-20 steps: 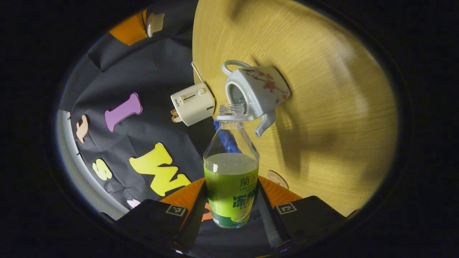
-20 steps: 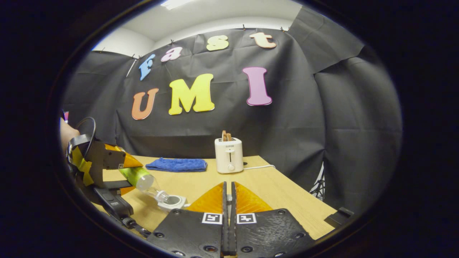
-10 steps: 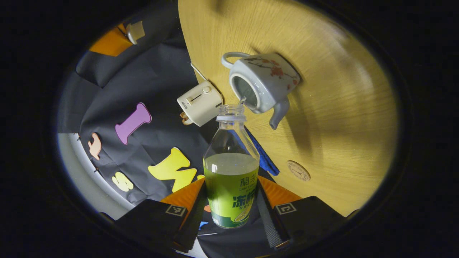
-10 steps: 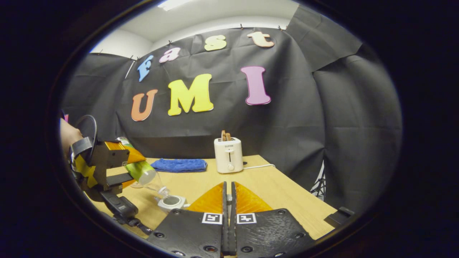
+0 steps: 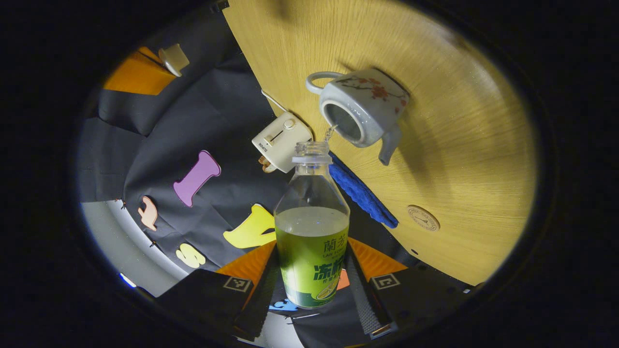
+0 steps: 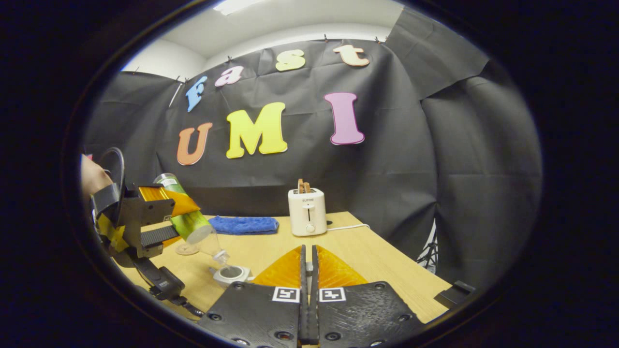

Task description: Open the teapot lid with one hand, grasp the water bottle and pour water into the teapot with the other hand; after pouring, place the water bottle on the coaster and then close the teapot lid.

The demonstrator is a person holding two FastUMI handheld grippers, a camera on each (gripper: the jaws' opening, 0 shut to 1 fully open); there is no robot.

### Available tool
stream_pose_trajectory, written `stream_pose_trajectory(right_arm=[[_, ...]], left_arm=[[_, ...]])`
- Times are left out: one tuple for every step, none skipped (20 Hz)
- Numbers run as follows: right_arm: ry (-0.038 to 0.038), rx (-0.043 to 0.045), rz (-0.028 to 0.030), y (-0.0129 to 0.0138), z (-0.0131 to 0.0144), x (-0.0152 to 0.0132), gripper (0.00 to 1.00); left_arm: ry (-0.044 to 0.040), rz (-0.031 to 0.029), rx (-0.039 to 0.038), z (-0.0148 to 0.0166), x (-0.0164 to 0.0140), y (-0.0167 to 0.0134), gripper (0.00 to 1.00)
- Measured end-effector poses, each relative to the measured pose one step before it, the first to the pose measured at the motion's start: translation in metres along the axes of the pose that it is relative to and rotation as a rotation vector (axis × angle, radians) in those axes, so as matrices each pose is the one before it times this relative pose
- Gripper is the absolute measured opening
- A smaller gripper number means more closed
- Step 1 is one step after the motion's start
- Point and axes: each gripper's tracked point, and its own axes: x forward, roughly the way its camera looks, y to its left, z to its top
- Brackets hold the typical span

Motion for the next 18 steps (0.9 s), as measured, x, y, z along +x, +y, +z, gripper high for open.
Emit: stream_pose_trajectory(right_arm=[[0.00221,-0.00044,0.00023,0.00029,-0.00007,-0.00090,0.00],[-0.00161,-0.00218,-0.00037,-0.00055,0.00046,-0.00066,0.00],[-0.00247,-0.00163,-0.00192,-0.00103,0.00149,0.00045,0.00],[-0.00230,0.00027,-0.00188,-0.00038,0.00152,-0.00055,0.01],[-0.00106,0.00073,0.00021,-0.00028,-0.00027,-0.00018,0.00],[0.00100,0.00191,0.00016,-0.00044,0.00053,0.00031,0.00],[0.00177,0.00142,0.00092,-0.00036,-0.00071,-0.00035,0.00],[0.00153,0.00165,-0.00020,-0.00023,-0.00006,0.00019,0.00],[0.00140,0.00223,0.00053,0.00011,-0.00110,-0.00072,0.00],[0.00044,0.00094,0.00181,0.00040,0.00013,0.00031,0.00],[-0.00029,0.00003,-0.00057,0.00038,0.00061,0.00023,0.00],[0.00121,-0.00201,0.00234,0.00053,-0.00029,0.00051,0.00],[0.00135,-0.00155,0.00153,0.00079,-0.00102,-0.00034,0.00],[0.00015,-0.00157,-0.00056,0.00010,0.00033,0.00009,0.00],[0.00027,-0.00138,-0.00047,-0.00014,-0.00082,0.00022,0.00],[-0.00067,-0.00025,-0.00157,-0.00034,0.00046,-0.00007,0.00],[-0.00207,0.00001,-0.00336,-0.00146,0.00090,-0.00067,0.00],[-0.00122,-0.00054,-0.00428,-0.00178,0.00111,0.00013,0.00]], left_arm=[[-0.00018,0.01193,0.01832,-0.00006,-0.00109,0.00358,0.75],[0.00448,0.01149,0.01428,-0.00004,-0.00071,0.00306,0.75],[-0.00289,0.00543,0.00653,0.00126,0.00055,0.00177,0.75],[0.00011,0.00481,0.00559,0.00007,0.00045,0.00161,0.75],[0.00042,0.00394,0.00452,-0.00026,-0.00022,0.00268,0.75],[0.00484,0.00814,0.00823,0.00017,-0.00026,0.00208,0.75],[0.00096,0.00909,0.00976,-0.00036,-0.00214,0.00322,0.75],[-0.00105,0.00157,0.00374,0.00077,-0.00025,0.00101,0.75],[0.00233,0.00794,0.00356,-0.00056,-0.00030,0.00105,0.75],[0.01033,0.01180,0.01484,-0.00139,-0.00274,0.00214,0.75],[-0.00952,0.00950,0.01667,0.00261,-0.00084,0.00227,0.75],[-0.00568,0.00621,0.00959,0.00216,-0.00043,0.00008,0.75],[-0.00646,0.00106,0.00108,0.00174,-0.00024,-0.00043,0.75],[-0.00051,-0.00057,-0.00635,-0.00005,0.00045,-0.00017,0.75],[0.00401,-0.00182,-0.00949,-0.00052,-0.00149,-0.00115,0.75],[-0.00083,-0.00409,-0.01200,-0.00060,-0.00016,-0.00160,0.75],[0.00125,-0.00428,-0.01400,-0.00029,0.00201,-0.00137,0.75],[0.00117,-0.00570,-0.01843,-0.00027,0.00131,-0.00301,0.75]])
